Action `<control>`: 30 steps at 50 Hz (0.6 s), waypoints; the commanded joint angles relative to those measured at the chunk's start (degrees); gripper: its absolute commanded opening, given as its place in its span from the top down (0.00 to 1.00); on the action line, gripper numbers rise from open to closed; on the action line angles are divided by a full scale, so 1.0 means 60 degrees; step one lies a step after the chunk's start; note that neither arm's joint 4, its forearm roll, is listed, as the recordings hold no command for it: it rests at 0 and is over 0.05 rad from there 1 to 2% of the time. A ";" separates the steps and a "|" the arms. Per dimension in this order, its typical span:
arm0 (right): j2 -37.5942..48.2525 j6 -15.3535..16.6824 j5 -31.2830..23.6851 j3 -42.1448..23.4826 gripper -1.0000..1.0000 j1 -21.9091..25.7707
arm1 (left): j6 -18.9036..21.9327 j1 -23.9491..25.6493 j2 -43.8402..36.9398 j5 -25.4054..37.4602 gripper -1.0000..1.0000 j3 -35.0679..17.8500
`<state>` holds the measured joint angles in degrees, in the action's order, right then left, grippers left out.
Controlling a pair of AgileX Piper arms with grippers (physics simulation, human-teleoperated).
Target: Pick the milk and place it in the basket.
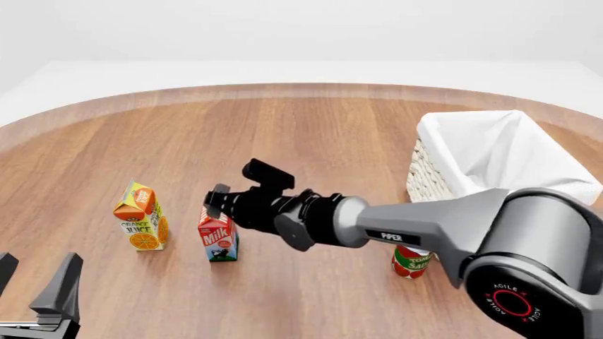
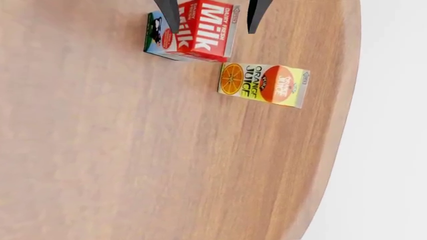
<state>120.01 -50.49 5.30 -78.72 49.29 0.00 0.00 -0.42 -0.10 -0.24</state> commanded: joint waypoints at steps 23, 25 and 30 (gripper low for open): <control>0.0611 -0.0255 0.0261 -0.0279 0.00 0.0137 | 0.0000 0.0000 0.0000 0.0000 0.00 0.0000; 0.0676 -0.0248 0.0257 -0.0322 0.00 0.0137 | 0.0000 0.0000 0.0000 0.0000 0.00 0.0000; 0.0755 -0.0412 0.0480 -0.0101 0.00 0.0311 | 0.0000 0.0000 0.0000 0.0000 0.00 0.0000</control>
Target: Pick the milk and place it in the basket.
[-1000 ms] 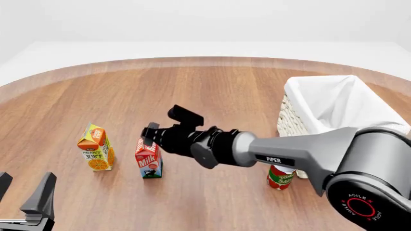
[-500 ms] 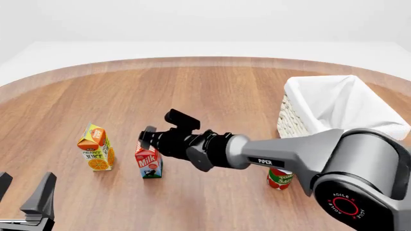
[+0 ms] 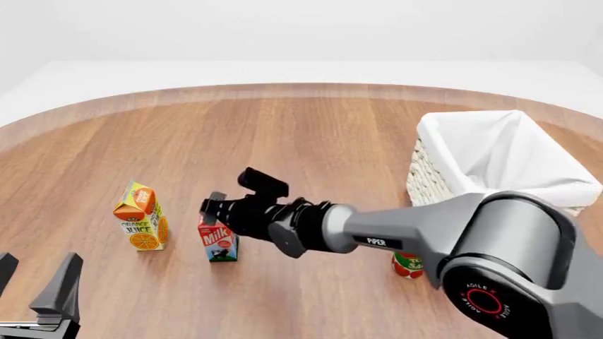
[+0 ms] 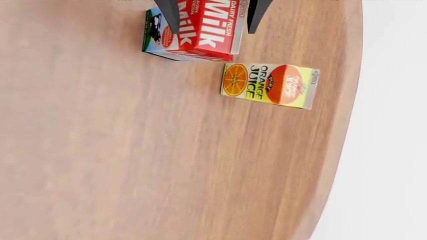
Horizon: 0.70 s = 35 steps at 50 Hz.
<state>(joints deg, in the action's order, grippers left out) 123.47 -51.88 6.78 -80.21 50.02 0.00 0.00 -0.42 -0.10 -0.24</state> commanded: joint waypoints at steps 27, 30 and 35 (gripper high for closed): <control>0.0687 -0.0735 0.0767 0.0253 0.00 0.0496 | 0.0000 0.0000 0.0000 0.0000 0.00 0.0000; 0.0715 -0.0686 0.0698 0.0170 1.00 0.0436 | 0.0000 0.0000 0.0000 0.0000 0.00 0.0000; 0.0629 -0.0719 0.0851 0.0319 1.00 0.0482 | 0.0000 0.0000 0.0000 0.0000 0.00 0.0000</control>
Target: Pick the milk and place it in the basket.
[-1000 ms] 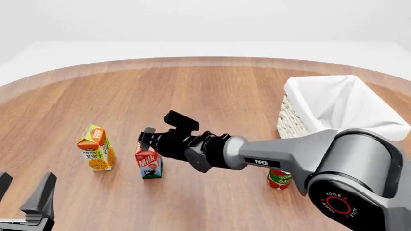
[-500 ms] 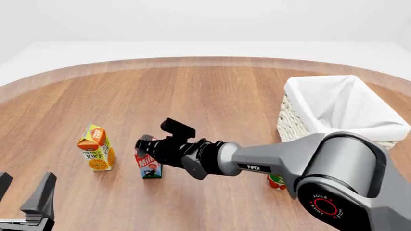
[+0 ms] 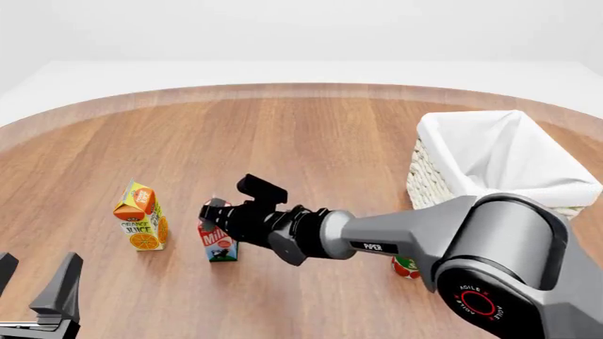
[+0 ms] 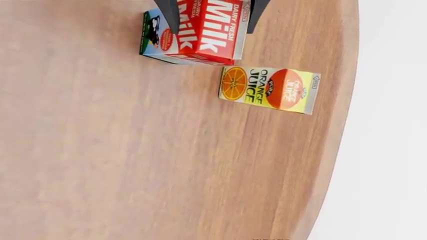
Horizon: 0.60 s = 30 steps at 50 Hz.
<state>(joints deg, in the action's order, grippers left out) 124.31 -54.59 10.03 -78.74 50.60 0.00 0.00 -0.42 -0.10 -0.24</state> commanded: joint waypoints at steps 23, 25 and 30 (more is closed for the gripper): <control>-0.1128 0.1139 -0.0243 0.0149 1.00 -0.0163 | 0.0000 0.0000 0.0000 0.0000 0.00 0.0000; -0.1327 0.1368 -0.0354 0.0154 1.00 -0.0240 | 0.0000 0.0000 0.0000 0.0000 0.00 0.0000; -0.1905 0.1580 -0.0384 0.0450 1.00 -0.0412 | 0.0000 0.0000 0.0000 0.0000 0.00 0.0000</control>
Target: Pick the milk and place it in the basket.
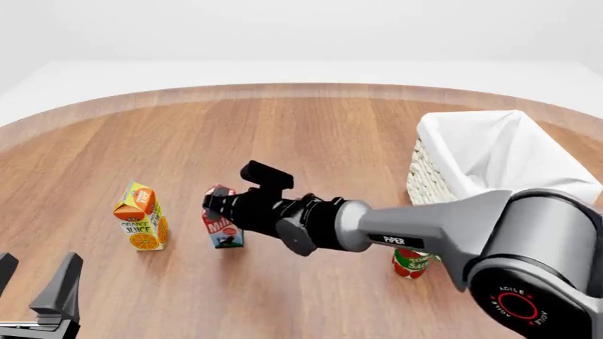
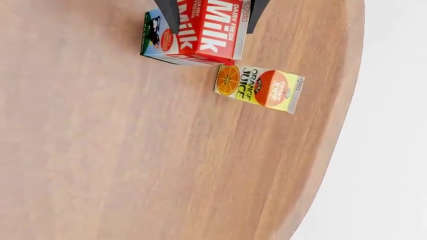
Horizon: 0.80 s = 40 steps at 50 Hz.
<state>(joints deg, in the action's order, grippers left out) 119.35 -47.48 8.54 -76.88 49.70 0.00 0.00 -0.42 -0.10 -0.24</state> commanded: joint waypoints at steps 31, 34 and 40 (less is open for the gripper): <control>-0.4508 0.1516 0.0096 0.2354 1.00 -0.1327 | 0.0000 0.0000 0.0000 0.0000 0.00 0.0000; -0.4997 0.1565 0.0187 0.2759 1.00 -0.1467 | 0.0000 0.0000 0.0000 0.0000 0.00 0.0000; -0.5698 0.1710 0.0233 0.3236 1.00 -0.1543 | 0.0000 0.0000 0.0000 0.0000 0.00 0.0000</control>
<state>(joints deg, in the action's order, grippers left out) 93.12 -37.12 8.72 -61.46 41.99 0.00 0.00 -0.42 -0.10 -0.24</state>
